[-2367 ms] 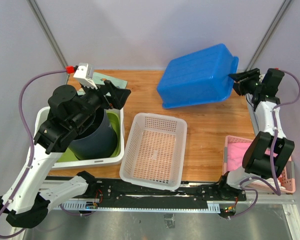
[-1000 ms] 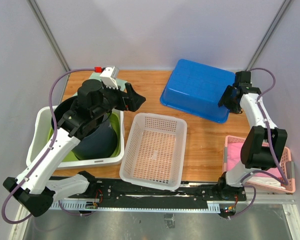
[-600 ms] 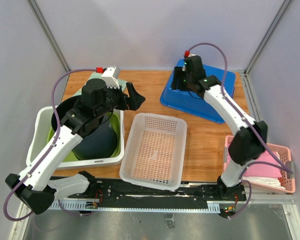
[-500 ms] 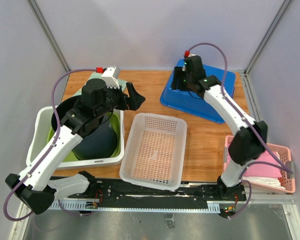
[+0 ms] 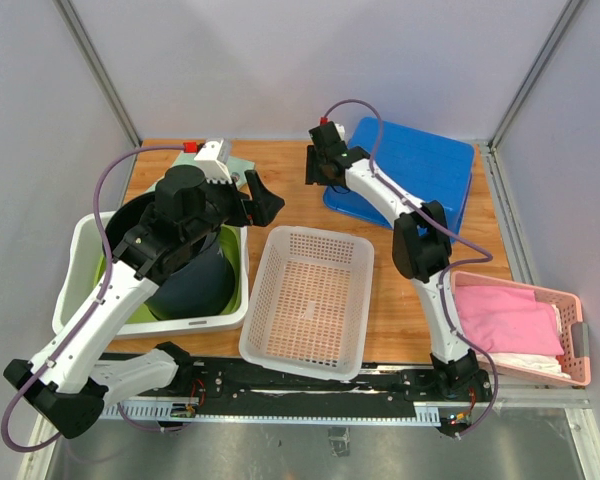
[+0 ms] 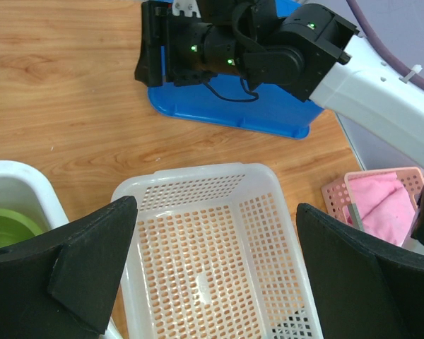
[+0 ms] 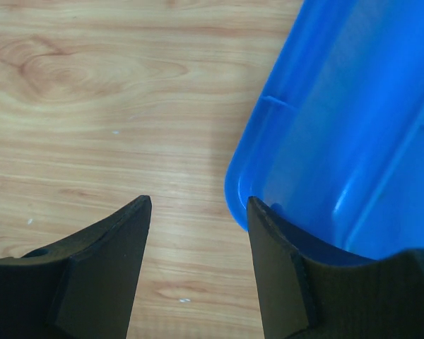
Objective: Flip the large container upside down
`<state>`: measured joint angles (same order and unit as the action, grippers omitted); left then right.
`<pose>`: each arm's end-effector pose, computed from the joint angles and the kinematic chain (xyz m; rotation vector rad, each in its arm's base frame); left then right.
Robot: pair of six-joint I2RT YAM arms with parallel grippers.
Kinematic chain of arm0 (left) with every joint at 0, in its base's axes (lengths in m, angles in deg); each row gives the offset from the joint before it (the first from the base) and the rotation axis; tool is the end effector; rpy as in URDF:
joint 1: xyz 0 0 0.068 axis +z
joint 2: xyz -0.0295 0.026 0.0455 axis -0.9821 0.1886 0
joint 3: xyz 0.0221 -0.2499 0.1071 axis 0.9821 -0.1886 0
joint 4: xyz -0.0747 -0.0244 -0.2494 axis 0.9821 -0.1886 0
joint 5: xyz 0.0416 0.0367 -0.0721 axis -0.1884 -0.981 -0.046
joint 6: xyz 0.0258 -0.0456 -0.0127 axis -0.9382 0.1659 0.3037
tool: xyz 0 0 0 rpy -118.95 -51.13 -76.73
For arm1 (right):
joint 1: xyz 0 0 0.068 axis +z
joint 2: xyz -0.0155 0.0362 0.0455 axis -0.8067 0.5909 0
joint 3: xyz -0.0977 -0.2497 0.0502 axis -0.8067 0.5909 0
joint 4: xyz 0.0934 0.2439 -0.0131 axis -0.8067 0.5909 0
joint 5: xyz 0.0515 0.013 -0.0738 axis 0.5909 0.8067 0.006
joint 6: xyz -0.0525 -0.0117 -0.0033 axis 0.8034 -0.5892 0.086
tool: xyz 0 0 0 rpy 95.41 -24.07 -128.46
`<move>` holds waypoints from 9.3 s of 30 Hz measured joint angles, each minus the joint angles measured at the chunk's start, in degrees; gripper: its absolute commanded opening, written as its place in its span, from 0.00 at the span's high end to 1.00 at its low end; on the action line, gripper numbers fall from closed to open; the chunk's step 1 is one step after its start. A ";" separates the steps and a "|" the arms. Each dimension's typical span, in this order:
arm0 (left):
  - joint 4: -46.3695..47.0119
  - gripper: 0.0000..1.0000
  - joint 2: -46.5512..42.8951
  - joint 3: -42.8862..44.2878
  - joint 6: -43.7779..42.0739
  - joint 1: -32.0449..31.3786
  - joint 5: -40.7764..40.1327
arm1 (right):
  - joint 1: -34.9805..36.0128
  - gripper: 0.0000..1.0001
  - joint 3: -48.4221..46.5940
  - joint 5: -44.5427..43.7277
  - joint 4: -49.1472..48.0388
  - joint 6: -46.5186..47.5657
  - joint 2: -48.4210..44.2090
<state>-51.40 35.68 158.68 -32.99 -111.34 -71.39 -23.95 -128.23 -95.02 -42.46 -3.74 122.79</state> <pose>0.1874 -0.1189 0.4154 0.1381 1.9003 -0.6990 0.4680 0.2613 0.2424 0.0582 2.3072 0.3256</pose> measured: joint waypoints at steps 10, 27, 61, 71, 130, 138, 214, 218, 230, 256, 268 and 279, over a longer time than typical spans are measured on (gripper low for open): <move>0.57 0.01 0.50 -0.39 0.02 0.00 1.88 | -4.37 0.40 9.90 -4.55 4.42 3.21 -14.36; 0.57 0.01 -0.20 -0.52 -1.18 0.00 1.07 | 12.52 0.43 58.82 -2.84 15.34 -7.19 -68.76; 1.86 0.01 0.17 -2.51 -1.16 0.00 3.91 | 14.14 0.37 64.22 -14.36 26.34 -11.50 -57.22; 1.88 0.01 0.92 -2.75 -1.27 -0.46 6.40 | 11.72 0.37 50.14 -23.39 33.64 -8.85 -59.04; -0.39 1.00 30.82 13.35 -35.10 -24.50 -49.20 | 2.01 0.38 70.42 -4.28 14.21 -17.90 -89.70; -1.27 1.00 30.97 13.35 -33.09 -25.62 -48.81 | 1.90 0.62 86.49 7.50 -2.25 -25.22 -83.21; 2.03 0.28 23.23 11.10 1.95 -16.17 4.24 | -3.02 0.71 69.16 19.28 -10.27 -6.43 -38.32; 2.05 0.28 23.21 9.77 1.60 -14.64 4.31 | -3.02 0.71 70.53 14.51 -2.80 -2.93 -41.57; 3.80 0.28 21.92 5.53 1.92 -12.76 7.96 | -3.08 0.48 71.14 13.38 10.60 -1.79 -68.28; -10.08 0.01 9.09 16.98 -4.46 -9.01 -20.76 | 1.25 0.43 55.67 11.63 3.76 -22.80 -66.62; -11.39 0.01 4.79 12.55 -6.12 -8.85 -22.62 | 9.64 0.46 47.45 9.33 8.94 -10.49 -41.00; -12.98 0.01 3.58 10.84 -5.46 -8.85 -20.79 | 6.08 0.44 52.30 -0.68 20.92 -8.26 -47.10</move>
<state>-64.38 39.26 169.53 -38.46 -120.19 -92.18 -17.88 -75.92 -95.70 -21.54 -12.00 75.68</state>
